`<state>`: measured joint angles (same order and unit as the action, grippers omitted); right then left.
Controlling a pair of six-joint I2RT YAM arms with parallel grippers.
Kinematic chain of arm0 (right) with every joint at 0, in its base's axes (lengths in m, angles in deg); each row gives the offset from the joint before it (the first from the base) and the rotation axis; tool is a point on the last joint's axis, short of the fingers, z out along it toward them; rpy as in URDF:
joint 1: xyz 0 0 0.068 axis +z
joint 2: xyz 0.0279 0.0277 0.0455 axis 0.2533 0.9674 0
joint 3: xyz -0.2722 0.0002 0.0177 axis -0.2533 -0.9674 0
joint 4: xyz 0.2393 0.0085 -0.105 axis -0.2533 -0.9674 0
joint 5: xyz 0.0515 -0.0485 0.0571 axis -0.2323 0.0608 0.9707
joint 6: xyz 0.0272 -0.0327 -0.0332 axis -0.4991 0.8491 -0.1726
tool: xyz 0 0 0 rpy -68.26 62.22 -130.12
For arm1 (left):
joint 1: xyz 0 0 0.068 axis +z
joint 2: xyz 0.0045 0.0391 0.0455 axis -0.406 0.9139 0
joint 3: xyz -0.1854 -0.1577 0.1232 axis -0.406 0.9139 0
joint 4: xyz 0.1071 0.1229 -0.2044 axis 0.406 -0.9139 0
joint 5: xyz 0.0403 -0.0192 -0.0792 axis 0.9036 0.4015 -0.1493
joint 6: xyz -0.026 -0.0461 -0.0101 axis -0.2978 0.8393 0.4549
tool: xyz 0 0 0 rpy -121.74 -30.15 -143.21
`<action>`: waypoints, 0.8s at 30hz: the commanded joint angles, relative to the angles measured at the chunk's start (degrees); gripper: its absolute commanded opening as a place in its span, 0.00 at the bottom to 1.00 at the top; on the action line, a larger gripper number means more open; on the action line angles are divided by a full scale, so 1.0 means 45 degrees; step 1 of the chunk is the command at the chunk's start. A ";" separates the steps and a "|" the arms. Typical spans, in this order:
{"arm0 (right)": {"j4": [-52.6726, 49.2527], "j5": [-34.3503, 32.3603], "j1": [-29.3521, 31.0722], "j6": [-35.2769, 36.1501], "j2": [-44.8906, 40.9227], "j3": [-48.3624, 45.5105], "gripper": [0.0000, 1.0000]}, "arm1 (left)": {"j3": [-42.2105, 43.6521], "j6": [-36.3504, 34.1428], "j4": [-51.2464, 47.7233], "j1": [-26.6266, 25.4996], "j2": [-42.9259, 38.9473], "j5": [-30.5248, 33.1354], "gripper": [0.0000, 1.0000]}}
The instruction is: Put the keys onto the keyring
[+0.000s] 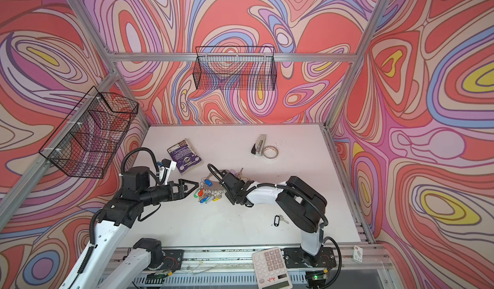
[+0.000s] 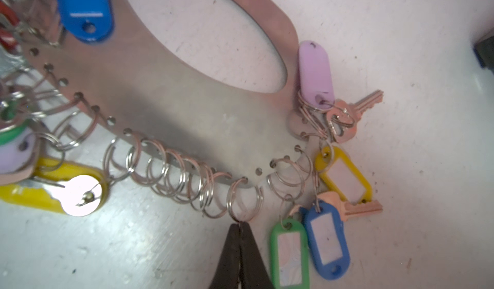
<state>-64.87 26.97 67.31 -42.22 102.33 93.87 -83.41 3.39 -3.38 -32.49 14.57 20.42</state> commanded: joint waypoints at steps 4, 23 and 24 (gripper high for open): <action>0.0242 -0.0295 0.0099 -0.0099 -0.0713 -0.0260 0.03 | 0.0176 -0.0087 0.0201 0.0080 -0.0158 -0.0134 1.00; -0.0144 -0.0982 0.0331 0.0486 0.0463 0.0784 0.27 | 0.0222 -0.0048 0.0285 0.0081 -0.0386 -0.0194 1.00; -0.0163 -0.1014 0.0315 0.0502 0.0489 0.0813 0.27 | 0.0219 -0.0057 0.0286 0.0080 -0.0416 -0.0194 1.00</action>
<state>-65.13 23.69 68.39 -40.91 103.27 96.51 -83.08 3.41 -3.31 -32.49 13.50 20.40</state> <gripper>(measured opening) 0.266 0.998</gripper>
